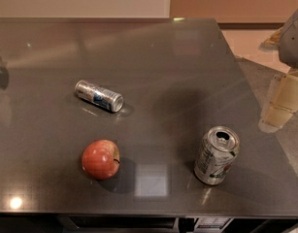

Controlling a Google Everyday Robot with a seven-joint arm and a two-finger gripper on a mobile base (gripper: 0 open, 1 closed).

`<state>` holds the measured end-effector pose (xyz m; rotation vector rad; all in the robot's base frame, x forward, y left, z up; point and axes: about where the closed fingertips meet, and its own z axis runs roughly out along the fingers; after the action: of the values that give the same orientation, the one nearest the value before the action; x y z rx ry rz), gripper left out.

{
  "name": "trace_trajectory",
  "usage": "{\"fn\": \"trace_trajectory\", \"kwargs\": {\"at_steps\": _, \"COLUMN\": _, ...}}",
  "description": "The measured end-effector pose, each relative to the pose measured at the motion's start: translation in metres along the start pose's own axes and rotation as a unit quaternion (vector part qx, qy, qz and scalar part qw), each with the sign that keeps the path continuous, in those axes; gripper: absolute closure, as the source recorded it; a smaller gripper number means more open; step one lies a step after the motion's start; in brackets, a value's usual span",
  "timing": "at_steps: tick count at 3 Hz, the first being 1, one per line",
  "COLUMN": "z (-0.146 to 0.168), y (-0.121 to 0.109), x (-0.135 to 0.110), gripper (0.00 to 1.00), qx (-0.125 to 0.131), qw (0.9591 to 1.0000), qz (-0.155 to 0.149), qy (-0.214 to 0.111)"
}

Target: Move redbull can near apple

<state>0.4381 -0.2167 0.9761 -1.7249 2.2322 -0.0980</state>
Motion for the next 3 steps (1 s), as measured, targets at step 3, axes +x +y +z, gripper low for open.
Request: {"fn": "trace_trajectory", "kwargs": {"at_steps": 3, "z": 0.012, "y": -0.037, "x": -0.030, "gripper": 0.00, "qx": -0.014, "qw": 0.9999, "qz": -0.001, "qy": -0.008}}
